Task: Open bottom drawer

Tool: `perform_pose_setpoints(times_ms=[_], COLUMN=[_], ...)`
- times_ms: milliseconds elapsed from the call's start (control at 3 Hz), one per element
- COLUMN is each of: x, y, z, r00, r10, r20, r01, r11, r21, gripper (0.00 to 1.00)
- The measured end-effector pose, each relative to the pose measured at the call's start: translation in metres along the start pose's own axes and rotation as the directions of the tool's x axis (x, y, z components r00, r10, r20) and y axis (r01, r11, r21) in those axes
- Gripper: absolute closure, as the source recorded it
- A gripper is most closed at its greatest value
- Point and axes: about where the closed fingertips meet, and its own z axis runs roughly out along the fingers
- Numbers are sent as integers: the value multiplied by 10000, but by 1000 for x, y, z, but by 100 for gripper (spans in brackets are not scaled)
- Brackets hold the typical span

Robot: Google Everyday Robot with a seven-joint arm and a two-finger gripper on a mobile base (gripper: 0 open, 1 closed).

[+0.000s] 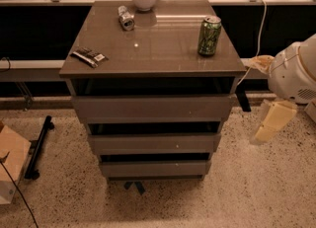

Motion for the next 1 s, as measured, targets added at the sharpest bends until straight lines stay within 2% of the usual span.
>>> perform_pose_setpoints(times_ms=[333,667,1000], x=[-1,-1,6], y=[6,15,16], z=[19,48,89], r00=[10000,9986,9967], r10=[66,-179,-340], r20=[-70,498,730], r01=[-63,139,251], r11=[9993,9967,9925], r21=[358,800,1197], gripper=[0,0,0])
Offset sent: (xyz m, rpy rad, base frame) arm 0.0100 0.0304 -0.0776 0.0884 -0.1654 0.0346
